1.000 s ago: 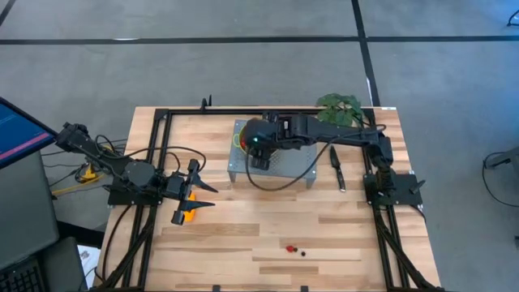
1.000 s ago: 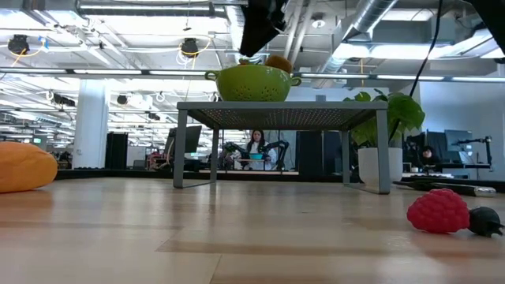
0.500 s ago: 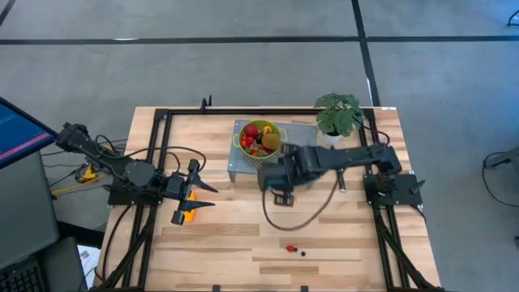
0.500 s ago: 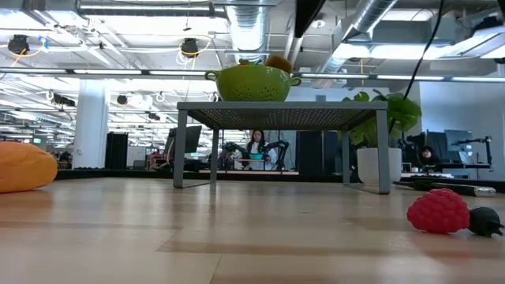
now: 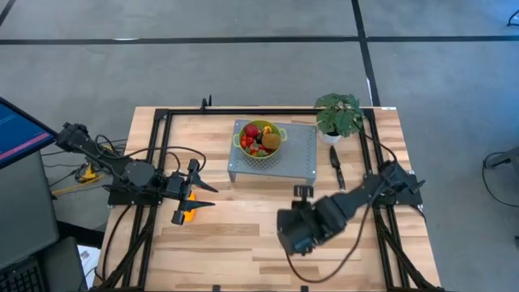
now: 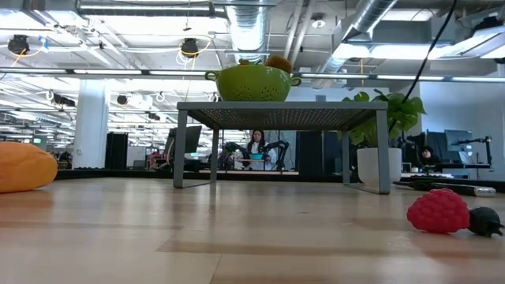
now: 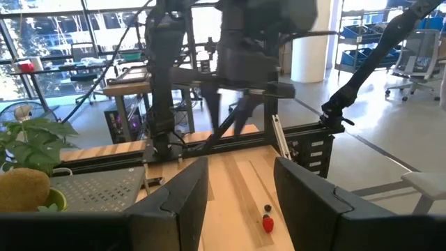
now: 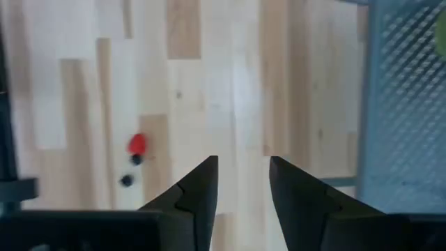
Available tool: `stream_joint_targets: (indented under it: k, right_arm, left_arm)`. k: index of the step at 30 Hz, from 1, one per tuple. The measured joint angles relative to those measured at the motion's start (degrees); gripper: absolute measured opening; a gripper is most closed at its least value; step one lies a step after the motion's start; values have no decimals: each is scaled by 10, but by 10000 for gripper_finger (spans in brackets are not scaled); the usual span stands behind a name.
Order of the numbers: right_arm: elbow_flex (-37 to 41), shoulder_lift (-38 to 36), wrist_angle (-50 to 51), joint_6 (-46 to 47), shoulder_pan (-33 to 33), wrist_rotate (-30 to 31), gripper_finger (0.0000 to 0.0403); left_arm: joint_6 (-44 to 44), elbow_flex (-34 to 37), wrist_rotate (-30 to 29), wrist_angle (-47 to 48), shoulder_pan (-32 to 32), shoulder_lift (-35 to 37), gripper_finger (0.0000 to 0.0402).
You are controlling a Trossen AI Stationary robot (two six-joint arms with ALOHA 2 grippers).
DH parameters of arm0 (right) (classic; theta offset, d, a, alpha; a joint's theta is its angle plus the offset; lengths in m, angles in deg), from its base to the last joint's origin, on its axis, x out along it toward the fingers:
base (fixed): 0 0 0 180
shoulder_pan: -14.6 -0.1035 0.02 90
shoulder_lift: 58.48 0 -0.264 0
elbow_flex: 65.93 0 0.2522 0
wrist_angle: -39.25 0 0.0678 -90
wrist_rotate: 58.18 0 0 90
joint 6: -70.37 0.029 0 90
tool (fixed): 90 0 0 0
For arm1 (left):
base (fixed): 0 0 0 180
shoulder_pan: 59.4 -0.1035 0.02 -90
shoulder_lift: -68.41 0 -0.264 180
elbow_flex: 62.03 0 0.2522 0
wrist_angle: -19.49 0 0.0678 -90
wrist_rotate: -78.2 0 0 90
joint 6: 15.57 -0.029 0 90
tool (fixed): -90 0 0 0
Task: Pick & Place Fruit
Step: Put the red raspberry into the green strainer bowl on the shelf
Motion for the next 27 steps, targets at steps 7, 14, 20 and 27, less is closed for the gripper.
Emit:
stream_joint_targets:
  k: [7, 14, 20, 27]
  right_arm:
    - [10, 0, -2, 88, -65, 18, 123]
    - [46, 2, -21, 170, -99, 46, 149]
    - [97, 3, -96, 170, -112, 47, 184]
    - [189, 4, -199, 170, -114, 47, 203]
  left_arm:
    - [0, 0, 0, 0, 0, 0, 158]
    - [0, 0, 1, 0, 0, 0, 158]
    - [0, 0, 3, 0, 0, 0, 158]
    - [0, 0, 2, 0, 0, 0, 158]
